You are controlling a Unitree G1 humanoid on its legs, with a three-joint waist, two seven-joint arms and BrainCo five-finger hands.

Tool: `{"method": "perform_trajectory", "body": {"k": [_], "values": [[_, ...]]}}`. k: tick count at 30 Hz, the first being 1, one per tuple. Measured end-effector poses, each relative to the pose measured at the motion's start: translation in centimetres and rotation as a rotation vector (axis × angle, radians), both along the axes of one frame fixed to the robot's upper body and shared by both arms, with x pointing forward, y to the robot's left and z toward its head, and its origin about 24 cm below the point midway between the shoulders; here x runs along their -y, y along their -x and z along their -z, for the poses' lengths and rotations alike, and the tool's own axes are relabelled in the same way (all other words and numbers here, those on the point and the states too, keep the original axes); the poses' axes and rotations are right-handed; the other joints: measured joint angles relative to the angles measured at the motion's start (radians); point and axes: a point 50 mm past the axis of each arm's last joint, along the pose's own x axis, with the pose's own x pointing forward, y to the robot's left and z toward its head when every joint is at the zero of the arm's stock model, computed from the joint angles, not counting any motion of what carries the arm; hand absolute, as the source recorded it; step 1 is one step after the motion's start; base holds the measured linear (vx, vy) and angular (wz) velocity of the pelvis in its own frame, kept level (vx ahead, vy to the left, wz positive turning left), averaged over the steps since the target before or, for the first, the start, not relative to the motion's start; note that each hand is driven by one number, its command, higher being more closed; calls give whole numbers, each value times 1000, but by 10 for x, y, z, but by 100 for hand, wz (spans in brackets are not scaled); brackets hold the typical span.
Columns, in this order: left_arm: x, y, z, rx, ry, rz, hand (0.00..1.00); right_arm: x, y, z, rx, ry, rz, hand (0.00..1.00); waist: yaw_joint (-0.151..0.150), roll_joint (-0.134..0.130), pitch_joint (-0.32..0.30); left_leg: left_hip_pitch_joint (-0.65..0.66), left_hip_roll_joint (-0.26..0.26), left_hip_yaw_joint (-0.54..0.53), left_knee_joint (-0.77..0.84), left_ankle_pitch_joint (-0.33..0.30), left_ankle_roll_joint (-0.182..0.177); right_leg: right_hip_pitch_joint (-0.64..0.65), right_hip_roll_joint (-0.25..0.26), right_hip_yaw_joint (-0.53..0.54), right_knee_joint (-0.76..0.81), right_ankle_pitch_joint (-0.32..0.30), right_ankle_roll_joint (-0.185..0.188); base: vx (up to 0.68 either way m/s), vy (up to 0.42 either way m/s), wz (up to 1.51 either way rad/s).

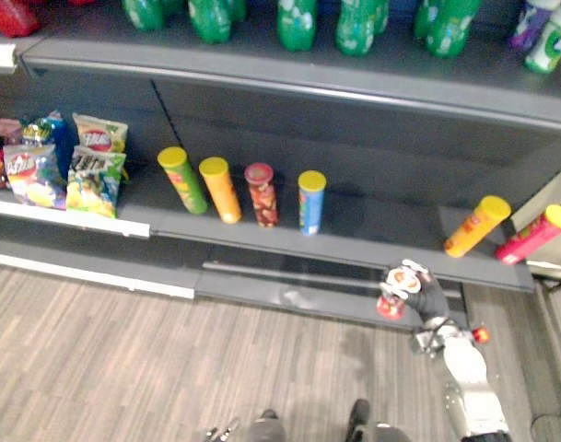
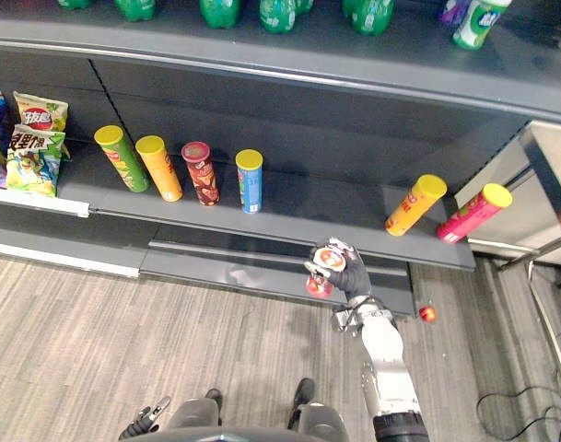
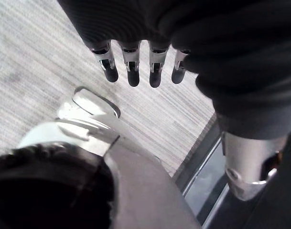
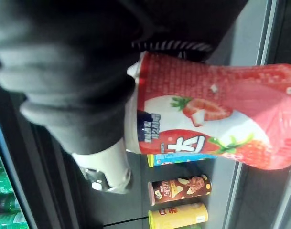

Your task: Put the gum and the chips on the shelf.

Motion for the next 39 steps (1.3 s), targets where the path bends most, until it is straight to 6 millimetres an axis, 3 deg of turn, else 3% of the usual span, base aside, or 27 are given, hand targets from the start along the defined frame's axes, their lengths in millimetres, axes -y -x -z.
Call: {"method": "perform_trajectory", "body": {"k": [5, 10, 15, 19, 23, 24, 26, 27, 28, 30, 31, 32, 33, 34, 35, 38, 39], "values": [[0, 1, 0, -6, -3, 9, 0, -1, 8, 7, -30, -14, -6, 100, -2, 0, -13, 26, 19, 27, -75, 35, -16, 1, 18, 11, -27, 12, -16, -7, -64, -9], [1, 1, 0, -14, -11, 34, 0, -6, 19, 18, -80, -21, -27, 100, -8, 4, -38, 51, 12, 91, -110, 43, -14, 4, 23, 67, -88, 57, -8, 5, 19, -31], [-1, 0, 0, -24, -33, 90, 0, -4, 26, 24, -108, -20, -18, 100, -34, 7, -43, 74, 6, 117, -118, 43, -14, 6, 18, 90, -78, 60, -8, 13, 21, -15], [0, -2, 0, -30, -45, 105, 0, -3, 27, 25, -113, -19, -14, 100, -42, 18, -39, 71, 8, 133, -90, 35, -13, -24, 10, 98, 3, 21, -13, -33, -4, -5], [3, 1, 2, -47, -39, 102, 0, -2, 30, 27, -122, -18, -11, 100, -43, 42, -35, 49, 33, 137, -7, -14, -15, -40, 27, 102, 66, -25, -32, -72, -51, -9], [3, 1, 2, -48, -38, 98, 0, -1, 34, 30, -137, -18, -8, 100, -44, 61, -41, 39, 52, 143, 6, -31, -4, -47, 45, 100, 60, -31, -39, -61, -150, -23], [6, 6, 3, -59, -29, 85, 0, -1, 38, 33, -155, -16, -10, 100, -42, 74, -51, 43, 88, 166, 4, -32, -3, -63, 69, 91, 130, -50, -58, 67, -283, -20], [5, 1, 2, -32, -12, 65, 0, 12, 44, 27, -136, -8, 41, 100, -57, 41, -31, -69, 85, 197, 314, 96, 90, -14, 57, 106, 119, -113, -84, 134, -390, -15], [8, -1, 2, -24, -7, 79, 0, 16, 44, 26, -133, 0, 52, 100, -57, 49, -36, -67, 86, 196, 315, 107, 78, -13, 57, 108, 119, -120, -94, 126, -410, -9], [9, -7, 0, 1, -9, 92, 0, 19, 44, 26, -132, 3, 65, 100, -56, 52, -34, -74, 79, 197, 325, 121, 69, -14, 60, 116, 117, -122, -98, 58, -119, -4], [9, -8, 0, 4, -8, 89, 0, 20, 42, 24, -122, 2, 71, 100, -57, 53, -25, -87, 63, 196, 341, 90, 70, -5, 74, 139, 100, -120, -115, 81, -77, -5], [8, -9, 0, 10, -8, 81, 0, 20, 40, 21, -109, -1, 73, 100, -58, 48, -9, -88, 39, 195, 342, 44, 61, 7, 76, 153, 82, -108, -133, 82, -60, -11], [7, -11, -1, 14, -13, 83, 0, 18, 37, 19, -93, -10, 76, 100, -58, 35, 2, -99, -22, 192, 283, 5, 48, 15, 72, 181, 58, -97, -149, 27, -13, -14], [7, -11, -1, 13, -20, 91, 0, 18, 35, 17, -87, -10, 75, 100, -56, 31, 5, -101, -43, 198, 227, 3, 47, 16, 70, 194, 53, -97, -149, 23, 3, -33], [8, -9, -1, 2, -27, 112, 0, 18, 33, 15, -76, -10, 77, 100, -52, 35, 10, -100, -70, 233, 117, 16, 53, 15, 74, 212, 50, -97, -148, 32, 25, -44], [18, -4, 2, -27, -18, 142, 0, 17, 33, 16, -80, -15, 86, 100, -31, 82, 11, -90, -47, 247, -15, 136, 59, 32, 130, 274, 60, -108, -128, 122, 106, -85], [18, -4, 3, -30, -19, 142, 0, 16, 34, 17, -85, -16, 88, 100, -30, 85, 9, -77, -49, 252, -19, 150, 73, 33, 131, 288, 67, -116, -120, 161, 142, -66]]}}
